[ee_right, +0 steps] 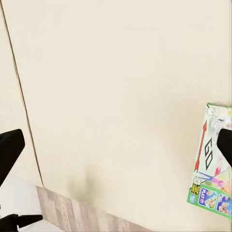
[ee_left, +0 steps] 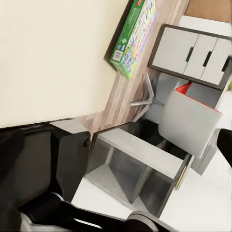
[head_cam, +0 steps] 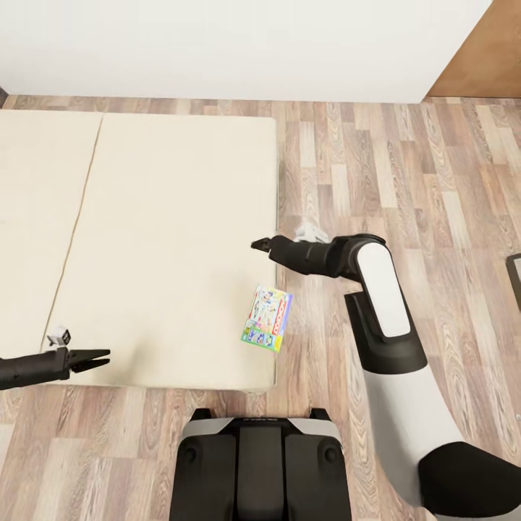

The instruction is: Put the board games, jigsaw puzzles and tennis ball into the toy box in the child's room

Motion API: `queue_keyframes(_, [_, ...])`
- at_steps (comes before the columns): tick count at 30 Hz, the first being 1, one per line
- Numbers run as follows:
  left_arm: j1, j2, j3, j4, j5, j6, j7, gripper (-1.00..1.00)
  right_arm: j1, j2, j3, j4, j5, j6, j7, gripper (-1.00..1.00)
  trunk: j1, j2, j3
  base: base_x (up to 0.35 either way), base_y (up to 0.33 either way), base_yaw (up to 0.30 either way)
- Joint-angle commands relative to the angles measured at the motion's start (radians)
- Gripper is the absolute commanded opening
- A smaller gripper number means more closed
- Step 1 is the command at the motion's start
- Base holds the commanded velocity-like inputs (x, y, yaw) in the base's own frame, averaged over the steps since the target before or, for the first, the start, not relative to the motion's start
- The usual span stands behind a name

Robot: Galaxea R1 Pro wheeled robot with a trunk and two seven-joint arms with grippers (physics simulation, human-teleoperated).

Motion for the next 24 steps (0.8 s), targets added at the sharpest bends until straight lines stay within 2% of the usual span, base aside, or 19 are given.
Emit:
queue_keyframes(1, [0.012,0.002,-0.001,0.0,-0.001,0.005,-0.014,1.0,0.008,-0.005,0.0,-0.002,-0.009,0.002,-0.011,1.0,0.001,-0.002,0.001,0.0,0.0,0.0])
queue_keyframes(13, [0.039,0.004,-0.002,0.004,-0.004,-0.052,-0.014,1.0,0.073,-0.013,0.0,-0.005,-0.007,0.001,-0.007,1.0,0.001,-0.002,0.021,0.0,0.0,0.0])
queue_keyframes(24, [0.041,-0.003,-0.005,0.004,-0.005,-0.065,-0.014,1.0,0.116,-0.014,0.0,-0.005,-0.007,-0.01,-0.006,1.0,0.001,-0.002,0.039,0.0,0.0,0.0])
